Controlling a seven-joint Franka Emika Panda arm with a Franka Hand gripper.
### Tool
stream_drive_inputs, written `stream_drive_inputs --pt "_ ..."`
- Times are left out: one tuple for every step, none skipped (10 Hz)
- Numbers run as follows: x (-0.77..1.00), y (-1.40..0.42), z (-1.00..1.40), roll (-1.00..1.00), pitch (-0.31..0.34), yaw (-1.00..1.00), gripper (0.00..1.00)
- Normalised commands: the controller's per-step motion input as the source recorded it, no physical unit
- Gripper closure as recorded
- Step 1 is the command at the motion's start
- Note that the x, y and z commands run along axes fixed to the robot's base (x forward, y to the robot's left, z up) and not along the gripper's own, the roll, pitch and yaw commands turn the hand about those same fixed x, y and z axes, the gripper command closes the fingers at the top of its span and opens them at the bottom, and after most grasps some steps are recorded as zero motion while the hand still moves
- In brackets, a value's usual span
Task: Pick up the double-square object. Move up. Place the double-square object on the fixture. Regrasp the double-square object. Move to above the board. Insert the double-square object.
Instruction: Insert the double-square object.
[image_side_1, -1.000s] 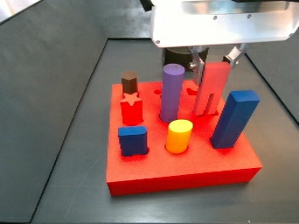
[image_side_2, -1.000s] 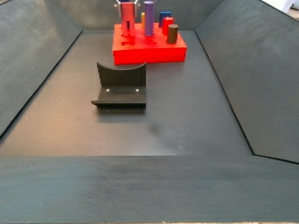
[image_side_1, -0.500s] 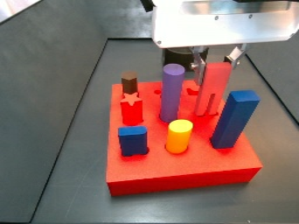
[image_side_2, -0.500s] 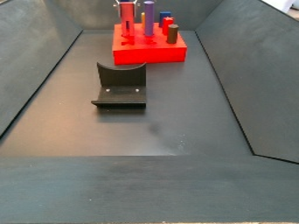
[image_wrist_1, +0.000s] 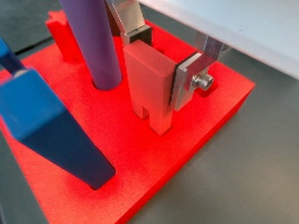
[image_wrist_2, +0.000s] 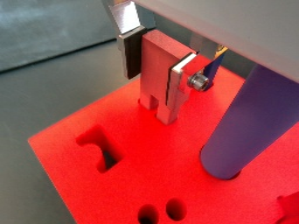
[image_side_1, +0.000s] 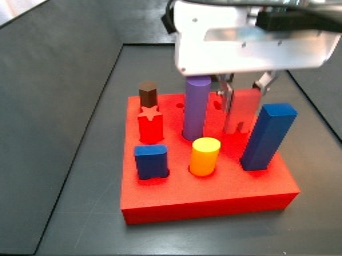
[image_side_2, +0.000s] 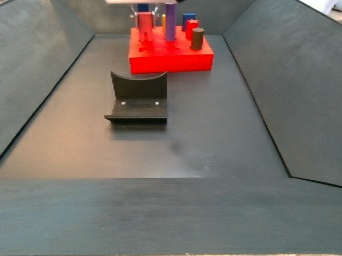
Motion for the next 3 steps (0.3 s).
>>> stream_drive_inputs --pt "-0.01 -0.07 -0.29 0.05 -0.021 0.0 1.0" --pt "0.0 0.0 0.0 0.0 0.004 0.0 1.0" --pt "0.0 0.0 0.0 0.0 0.0 0.0 1.0"
